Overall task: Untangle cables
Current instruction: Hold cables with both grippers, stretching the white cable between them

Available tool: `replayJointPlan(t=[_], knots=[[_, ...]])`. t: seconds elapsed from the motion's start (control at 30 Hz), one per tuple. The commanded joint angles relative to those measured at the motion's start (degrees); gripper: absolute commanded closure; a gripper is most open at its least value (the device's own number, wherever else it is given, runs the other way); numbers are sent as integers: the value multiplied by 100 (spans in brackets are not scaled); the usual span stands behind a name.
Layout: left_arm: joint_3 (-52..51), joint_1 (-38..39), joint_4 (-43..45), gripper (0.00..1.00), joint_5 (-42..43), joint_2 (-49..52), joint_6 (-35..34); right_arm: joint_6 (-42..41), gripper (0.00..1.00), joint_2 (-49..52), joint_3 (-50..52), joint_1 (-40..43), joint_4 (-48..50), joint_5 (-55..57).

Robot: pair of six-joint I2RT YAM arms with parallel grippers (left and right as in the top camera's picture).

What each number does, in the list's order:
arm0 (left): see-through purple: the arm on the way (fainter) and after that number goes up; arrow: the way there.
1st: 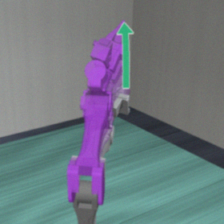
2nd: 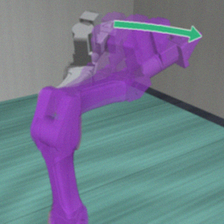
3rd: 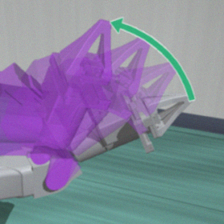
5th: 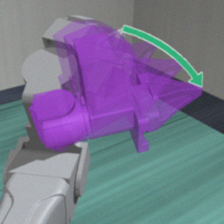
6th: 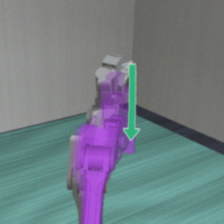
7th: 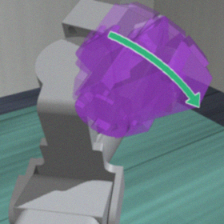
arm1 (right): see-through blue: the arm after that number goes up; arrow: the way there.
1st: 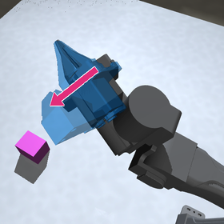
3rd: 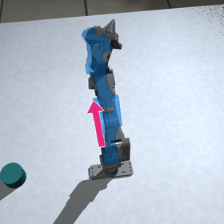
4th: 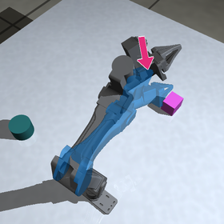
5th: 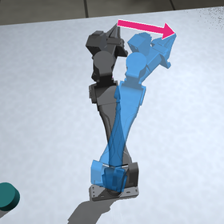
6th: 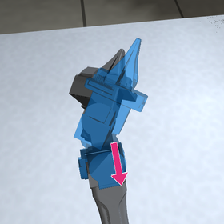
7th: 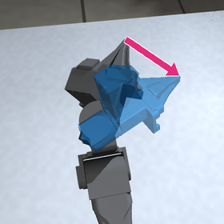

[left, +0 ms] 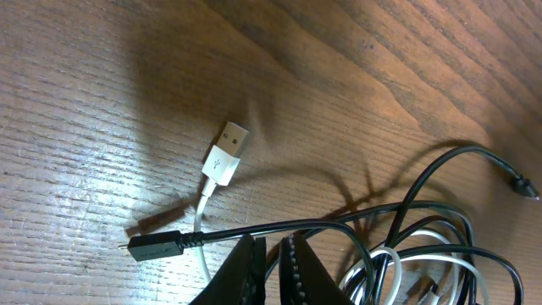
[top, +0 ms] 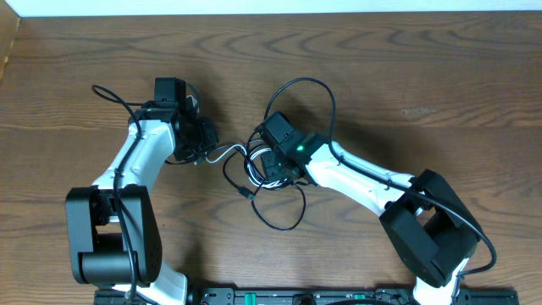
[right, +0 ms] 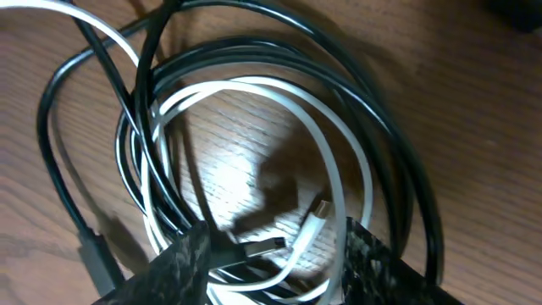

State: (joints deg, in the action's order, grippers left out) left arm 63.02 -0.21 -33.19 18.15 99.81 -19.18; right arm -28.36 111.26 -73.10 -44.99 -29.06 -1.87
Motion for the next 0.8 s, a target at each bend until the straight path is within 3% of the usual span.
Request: replayJointPlan(t=[0.0,0.27,0.53,0.77], knots=[[-35,-9,-13,87,70,-15,118,-361,58,44,-33,-44,13,2],[-35,-9,-13,88,70,-15,118,-498,56,44,92,-48,63,330],[-35,-9,-11,87,70,-15,116,153,48,-181,-297,-44,142,249],[-35,-9,-11,87,70,-15,116,188,50,-184,-339,-227,144,0]])
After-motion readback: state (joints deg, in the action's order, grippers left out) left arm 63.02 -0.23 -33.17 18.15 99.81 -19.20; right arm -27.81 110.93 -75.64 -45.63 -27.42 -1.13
